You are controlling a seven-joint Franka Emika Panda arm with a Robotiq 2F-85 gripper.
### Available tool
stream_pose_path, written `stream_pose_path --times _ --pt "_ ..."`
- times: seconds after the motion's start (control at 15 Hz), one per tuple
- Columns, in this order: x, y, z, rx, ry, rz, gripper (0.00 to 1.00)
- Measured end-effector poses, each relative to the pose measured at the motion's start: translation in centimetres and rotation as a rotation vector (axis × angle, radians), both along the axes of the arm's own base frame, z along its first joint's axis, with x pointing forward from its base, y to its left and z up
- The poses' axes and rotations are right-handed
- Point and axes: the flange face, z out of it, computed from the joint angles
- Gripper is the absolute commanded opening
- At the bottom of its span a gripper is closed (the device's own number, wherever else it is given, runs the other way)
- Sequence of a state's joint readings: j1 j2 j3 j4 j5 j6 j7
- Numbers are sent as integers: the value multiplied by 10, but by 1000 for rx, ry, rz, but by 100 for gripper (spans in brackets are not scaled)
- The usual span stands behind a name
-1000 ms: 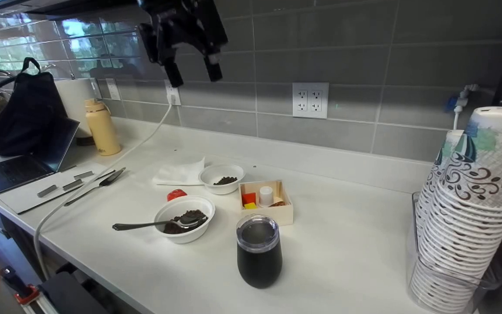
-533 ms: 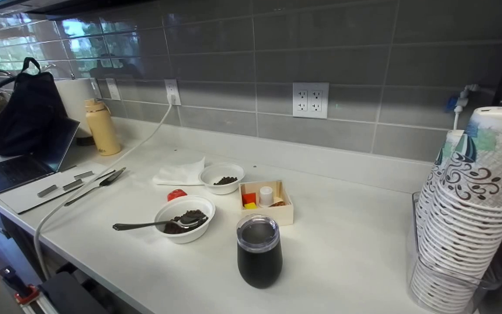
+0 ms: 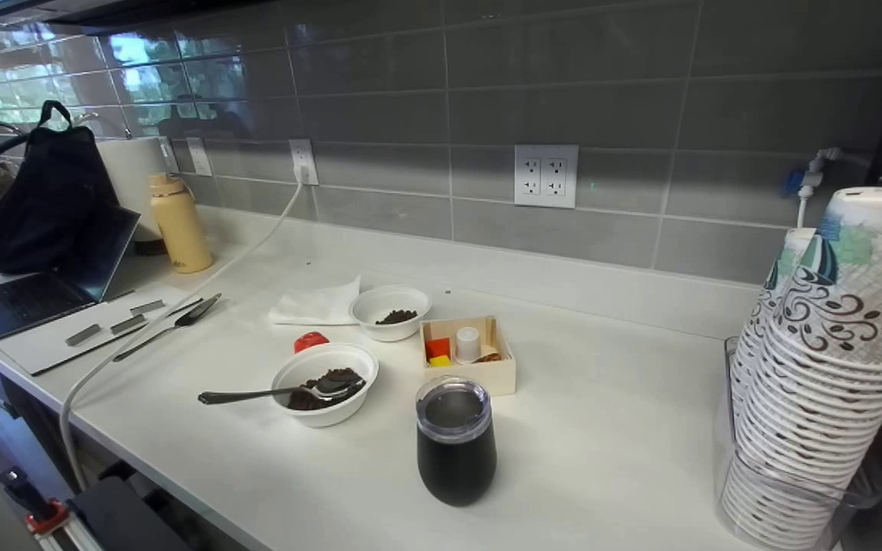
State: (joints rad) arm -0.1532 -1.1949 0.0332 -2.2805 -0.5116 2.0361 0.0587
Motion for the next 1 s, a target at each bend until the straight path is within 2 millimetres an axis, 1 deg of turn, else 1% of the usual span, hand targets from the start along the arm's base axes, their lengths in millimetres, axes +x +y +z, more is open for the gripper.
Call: stream_pose_path --times 0.2,0.33,0.47,0.6,0.73,0.87,1.0 --pt "1 -32 19 -94 -125 -28 100" --pt "5 -57 25 -135 -182 -46 100" --pt "11 -82 26 -160 -220 -61 100" --pt "20 -107 23 -170 -247 -73 100" --pt "33 -130 17 -171 -262 -78 100" --pt "49 -148 8 -177 -265 -79 100" --pt "65 -159 1 -182 -259 -75 100"
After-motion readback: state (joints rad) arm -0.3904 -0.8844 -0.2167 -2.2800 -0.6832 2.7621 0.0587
